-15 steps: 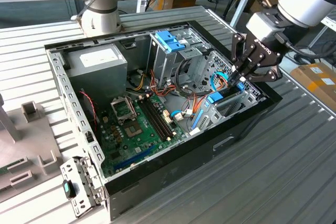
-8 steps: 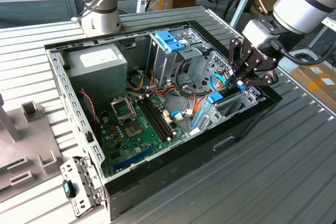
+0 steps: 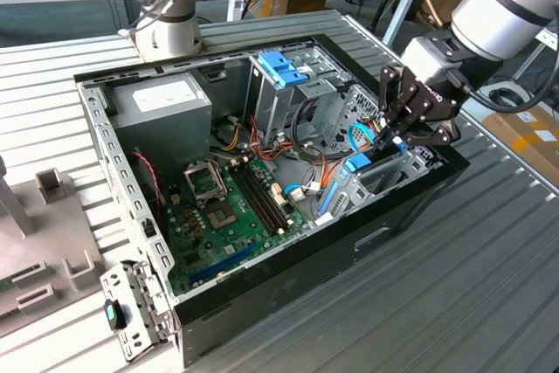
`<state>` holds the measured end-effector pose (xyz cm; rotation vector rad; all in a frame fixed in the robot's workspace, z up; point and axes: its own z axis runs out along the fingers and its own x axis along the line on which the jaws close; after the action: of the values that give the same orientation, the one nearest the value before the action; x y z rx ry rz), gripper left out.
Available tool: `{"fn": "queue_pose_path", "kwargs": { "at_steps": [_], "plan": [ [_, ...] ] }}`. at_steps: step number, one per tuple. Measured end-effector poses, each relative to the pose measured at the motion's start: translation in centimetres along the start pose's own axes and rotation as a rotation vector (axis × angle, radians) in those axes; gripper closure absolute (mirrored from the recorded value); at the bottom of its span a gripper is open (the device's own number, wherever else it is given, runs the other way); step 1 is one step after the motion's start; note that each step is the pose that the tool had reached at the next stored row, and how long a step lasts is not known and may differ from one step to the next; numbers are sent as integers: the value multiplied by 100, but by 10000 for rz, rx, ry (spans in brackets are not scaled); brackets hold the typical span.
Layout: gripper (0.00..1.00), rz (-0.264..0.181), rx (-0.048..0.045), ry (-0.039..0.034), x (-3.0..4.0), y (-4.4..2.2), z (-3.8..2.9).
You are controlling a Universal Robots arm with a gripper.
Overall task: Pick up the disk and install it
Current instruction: 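Insert the second disk wire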
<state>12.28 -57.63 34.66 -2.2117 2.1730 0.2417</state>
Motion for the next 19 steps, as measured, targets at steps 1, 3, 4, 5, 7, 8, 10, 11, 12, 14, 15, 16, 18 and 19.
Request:
{"fn": "queue_pose_path", "kwargs": {
  "at_steps": [1, 3, 4, 5, 7, 8, 10, 11, 12, 14, 15, 16, 18, 19],
  "plan": [
    [84, 0, -1, 0, 0, -2, 3],
    [84, 0, 0, -1, 1, -5, 8],
    [84, 0, 0, -1, 0, -6, 10],
    [84, 0, 0, 0, 1, -7, 13],
    [84, 0, -1, 2, 1, -8, 16],
    [84, 0, 0, 0, 1, -9, 17],
    [84, 0, 0, 0, 1, -9, 18],
    [84, -1, 0, -4, 1, -9, 16],
    [84, 0, 0, -4, 1, -8, 12],
    [84, -1, 0, -3, -2, -7, -5],
    [84, -1, 0, -4, -2, -7, -8],
    [84, -1, 0, -5, -3, -8, -10],
    [84, -2, -1, -1, -3, -16, -13],
    [84, -2, -4, -6, -3, -21, -13]
  ]
}}
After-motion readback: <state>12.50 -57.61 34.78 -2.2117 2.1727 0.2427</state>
